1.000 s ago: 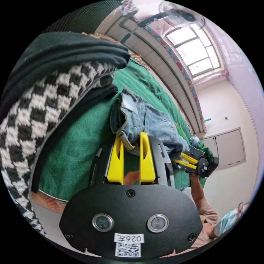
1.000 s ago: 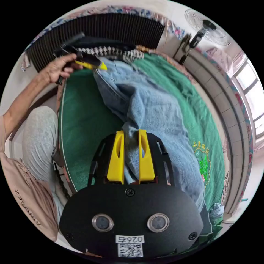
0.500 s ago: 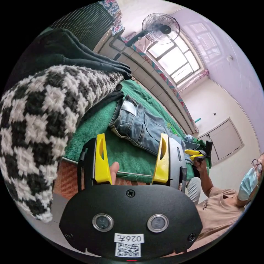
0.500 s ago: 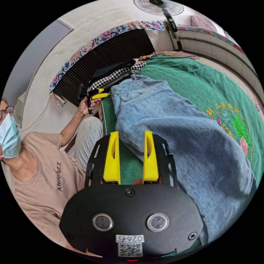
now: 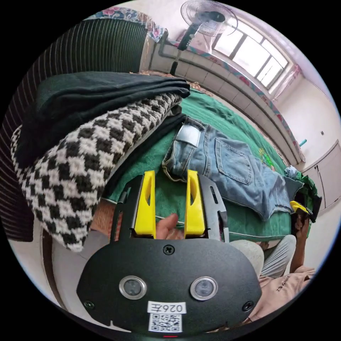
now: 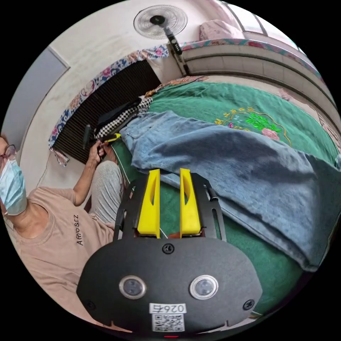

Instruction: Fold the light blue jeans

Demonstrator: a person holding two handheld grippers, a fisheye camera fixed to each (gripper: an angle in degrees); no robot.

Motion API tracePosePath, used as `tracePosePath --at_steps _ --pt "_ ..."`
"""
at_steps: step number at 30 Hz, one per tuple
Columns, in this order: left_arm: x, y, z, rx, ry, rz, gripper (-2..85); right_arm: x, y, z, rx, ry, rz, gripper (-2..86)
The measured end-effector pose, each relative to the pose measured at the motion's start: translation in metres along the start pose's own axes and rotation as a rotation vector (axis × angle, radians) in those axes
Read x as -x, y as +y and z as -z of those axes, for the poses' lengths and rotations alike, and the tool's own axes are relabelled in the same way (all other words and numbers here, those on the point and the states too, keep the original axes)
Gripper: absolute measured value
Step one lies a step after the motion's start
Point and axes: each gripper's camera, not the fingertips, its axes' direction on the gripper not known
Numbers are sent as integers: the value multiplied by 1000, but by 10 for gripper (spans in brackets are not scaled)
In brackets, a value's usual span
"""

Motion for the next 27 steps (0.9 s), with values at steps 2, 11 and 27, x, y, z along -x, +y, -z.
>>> tracePosePath --at_steps 2,11,27 --pt "11 31 70 -239 138 82 39 1 42 14 -91 11 -27 65" --pt "-79 172 466 -1418 1210 -539 -10 30 306 87 -680 184 -288 11" --pt "-154 282 706 -1957 755 -1540 -10 46 622 54 -1015 371 -604 -10"
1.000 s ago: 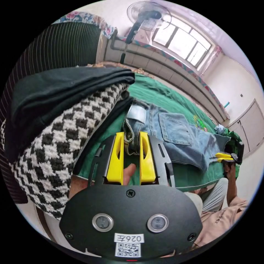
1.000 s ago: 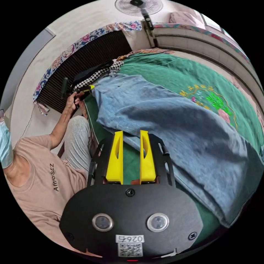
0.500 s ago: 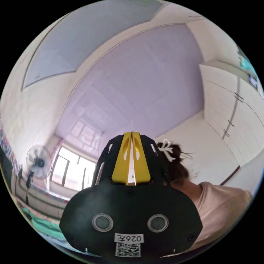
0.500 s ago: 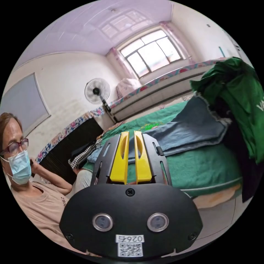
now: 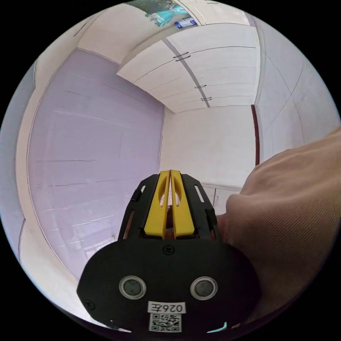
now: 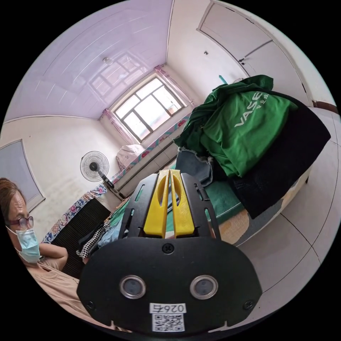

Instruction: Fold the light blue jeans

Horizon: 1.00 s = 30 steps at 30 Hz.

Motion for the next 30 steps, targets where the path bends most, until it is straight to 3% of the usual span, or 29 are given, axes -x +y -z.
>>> tracePosePath --at_steps 11,19,22,24,27,30 --pt "136 26 19 -41 -31 34 -10 -11 57 -50 133 22 66 -9" --pt "232 102 21 20 -87 80 -9 -18 76 -123 282 281 142 3" --pt "292 172 51 -32 -475 281 -8 -30 83 -155 358 355 124 22" --pt "353 253 77 -6 -670 598 -8 -44 89 -178 402 375 85 32" --pt "428 393 71 264 -733 1069 -8 -62 98 -203 451 383 29 41" --pt "462 571 13 531 -651 1292 -8 -74 108 -225 489 401 -9 56"
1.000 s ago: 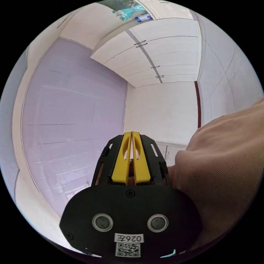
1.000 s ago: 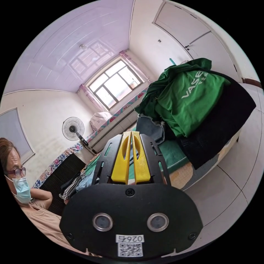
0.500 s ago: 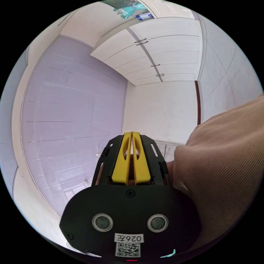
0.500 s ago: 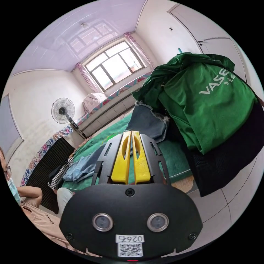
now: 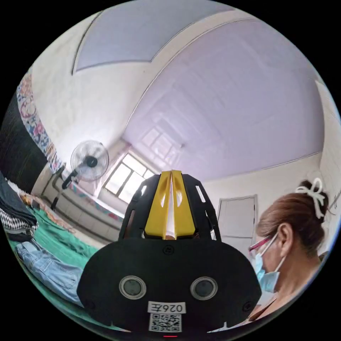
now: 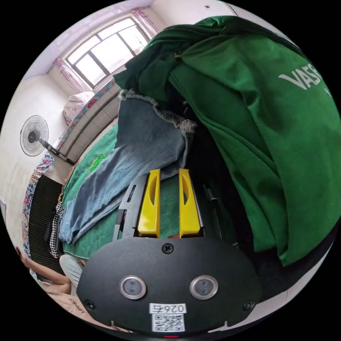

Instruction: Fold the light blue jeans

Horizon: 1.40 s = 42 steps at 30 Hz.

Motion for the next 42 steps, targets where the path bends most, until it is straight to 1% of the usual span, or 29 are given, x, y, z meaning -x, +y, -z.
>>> tracePosePath --at_steps 1,3,4,5,6,7,8,9,10,11,12,13,15,16,18,20,22,24,26,29,31,34,35,36,37,38,39,41,42 --pt "16 6 -39 68 5 12 -8 0 -1 -4 5 3 -4 60" --pt "74 47 -203 378 36 72 -8 -1 -4 -18 13 15 -35 70" --pt "86 62 -245 462 56 85 -7 -3 -4 -20 5 4 -47 71" --pt "108 99 -328 618 139 99 -7 -6 -7 -25 -9 -23 -78 72" --pt "124 139 -403 744 265 123 -7 -7 -12 -32 -6 -37 -97 50" --pt "130 160 -439 797 328 141 -7 -6 -16 -37 8 -32 -94 28" --pt "137 201 -503 891 404 171 -5 -3 -23 -46 42 12 -72 2" --pt "137 237 -561 974 384 158 -3 -1 -24 -44 45 22 -39 -7" --pt "135 255 -589 1017 358 134 1 -1 -20 -38 12 15 -26 -8" --pt "125 286 -642 1104 336 60 9 2 -8 -22 -66 30 -5 -10" --pt "114 316 -691 1191 329 -14 48 9 4 -13 -110 78 29 -9" --pt "107 330 -714 1227 341 -49 67 12 10 -11 -125 98 43 -8" --pt "72 380 -797 1352 393 -207 112 19 30 -11 -147 196 59 15" --pt "61 394 -817 1383 399 -257 125 19 34 -12 -147 215 60 27" --pt "21 441 -882 1501 454 -427 194 13 50 -9 -146 126 60 82" --pt "-3 470 -925 1605 520 -490 247 3 58 -6 -157 46 26 101" --pt "-21 490 -961 1684 628 -484 270 -7 62 -9 -157 -23 -24 120" --pt "-38 507 -1000 1782 766 -402 299 -19 56 -20 -159 -90 -91 140" --pt "-45 503 -1021 1812 827 -396 345 -24 47 -28 -165 -96 -123 145" --pt "-31 487 -1059 1910 1009 -252 376 -24 37 -30 -164 -97 -146 156" --pt "-9 478 -1079 1903 969 -183 361 -19 38 -30 -172 -85 -134 165" --pt "6 481 -1094 1863 853 -183 289 -11 32 -30 -184 -48 -142 163" --pt "6 479 -1095 1822 736 -251 232 -9 25 -32 -178 -16 -144 147" --pt "1 479 -1093 1781 602 -373 156 -8 17 -36 -167 42 -153 118" --pt "-3 478 -1092 1770 573 -435 129 -8 13 -37 -164 80 -172 80" --pt "-11 477 -1095 1777 580 -496 75 -9 6 -37 -161 107 -178 4" --pt "-14 477 -1103 1841 678 -462 30 -11 -2 -43 -100 -38 -130 -4" --pt "-11 468 -1116 1890 845 -321 1 -11 -3 -36 -116 -182 -112 -11" --pt "-2 445 -1121 1797 858 -287 -3 -4 1 -22 -181 -191 -73 -13"
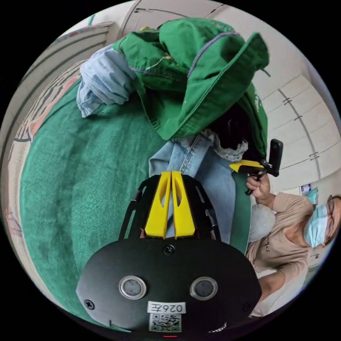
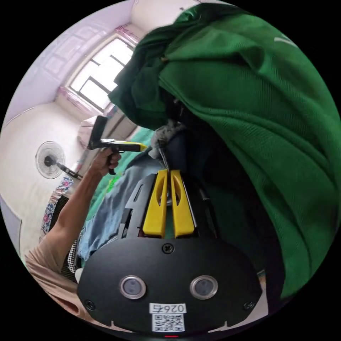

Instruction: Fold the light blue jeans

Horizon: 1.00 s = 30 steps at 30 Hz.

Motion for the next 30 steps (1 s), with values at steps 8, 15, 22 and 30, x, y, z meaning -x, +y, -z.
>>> tracePosePath --at_steps 8,15,22,30 --pt "10 79 78 -232 49 85 75 67 -33 69 -164 13 202 -16" --pt "3 82 -39 6 22 60 236 89 -49 79 -149 -10 246 -16" --pt "-38 88 -102 237 -147 -118 11 95 -114 63 -147 -22 223 -16" --pt "-65 303 75 -460 -47 -9 15 296 -214 102 -382 -224 628 -15"
